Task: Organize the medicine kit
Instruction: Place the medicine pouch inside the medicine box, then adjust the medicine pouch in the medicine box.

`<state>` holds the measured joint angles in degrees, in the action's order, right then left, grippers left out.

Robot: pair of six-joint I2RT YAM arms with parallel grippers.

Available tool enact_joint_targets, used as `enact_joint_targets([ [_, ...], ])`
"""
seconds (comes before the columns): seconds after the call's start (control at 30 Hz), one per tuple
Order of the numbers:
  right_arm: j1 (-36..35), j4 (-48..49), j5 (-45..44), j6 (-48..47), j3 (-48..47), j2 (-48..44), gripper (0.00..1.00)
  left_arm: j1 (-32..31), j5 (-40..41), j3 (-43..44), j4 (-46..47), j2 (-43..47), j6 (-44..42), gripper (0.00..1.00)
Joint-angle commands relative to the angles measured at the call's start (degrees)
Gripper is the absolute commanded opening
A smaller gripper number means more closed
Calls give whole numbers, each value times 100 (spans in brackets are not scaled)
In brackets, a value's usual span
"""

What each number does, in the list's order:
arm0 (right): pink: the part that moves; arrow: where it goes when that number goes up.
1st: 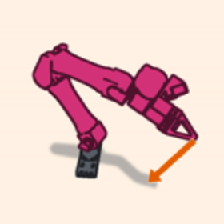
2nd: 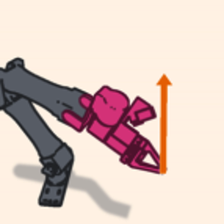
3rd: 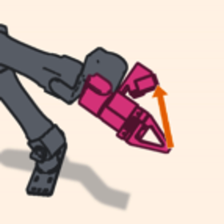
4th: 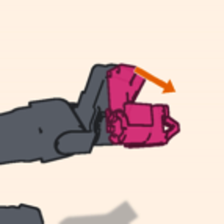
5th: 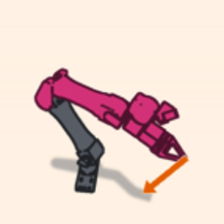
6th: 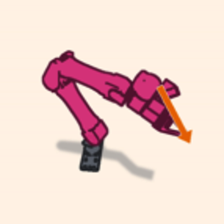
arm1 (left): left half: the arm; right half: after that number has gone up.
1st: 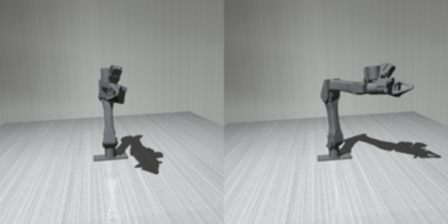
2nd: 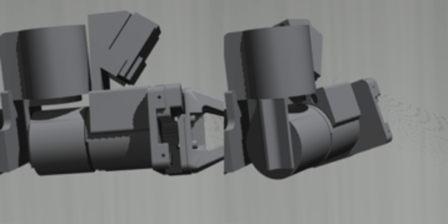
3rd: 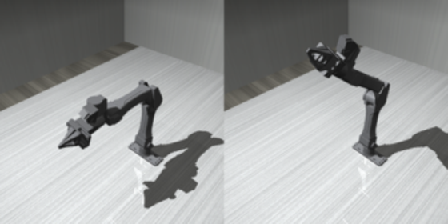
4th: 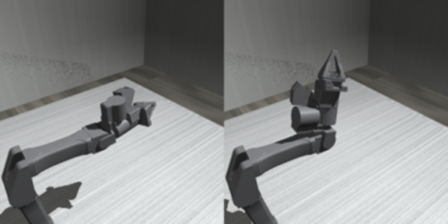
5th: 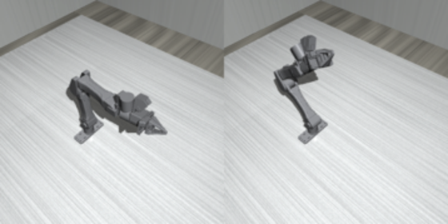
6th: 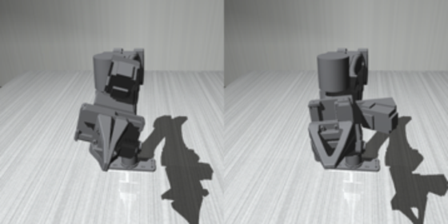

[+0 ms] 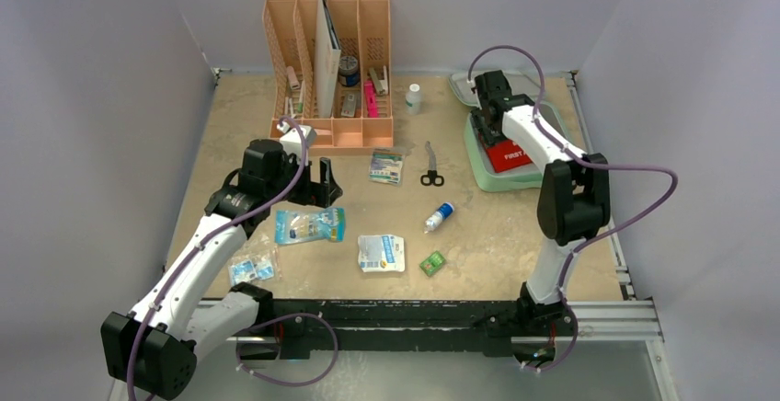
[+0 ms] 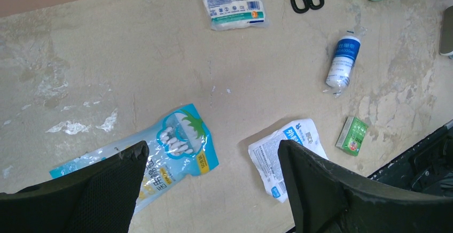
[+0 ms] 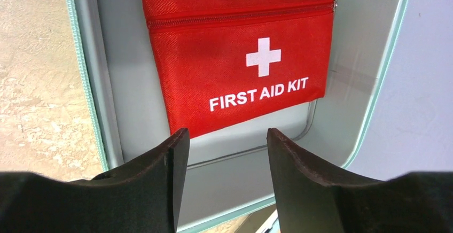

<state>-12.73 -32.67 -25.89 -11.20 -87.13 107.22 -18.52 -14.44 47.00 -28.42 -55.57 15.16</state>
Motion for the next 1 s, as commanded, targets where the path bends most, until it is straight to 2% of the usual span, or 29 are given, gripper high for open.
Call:
enact_joint_targets([
  [0.0, 13, 101, 182, 267, -54, 92, 61, -37, 64, -21, 78, 91, -171, 90],
  [0.13, 16, 421, 225, 270, 72, 284, 61, -37, 63, -33, 83, 87, -180, 90],
  [0.53, 92, 559, 147, 42, -101, 928, 62, -45, 160, -41, 68, 60, -213, 90],
  [0.77, 120, 847, -124, -233, -125, 1005, 50, -46, 184, -34, 69, -18, -224, 90],
  [0.97, 139, 1207, -418, -249, -136, 1097, 49, -46, 220, -13, 57, -93, -241, 90],
])
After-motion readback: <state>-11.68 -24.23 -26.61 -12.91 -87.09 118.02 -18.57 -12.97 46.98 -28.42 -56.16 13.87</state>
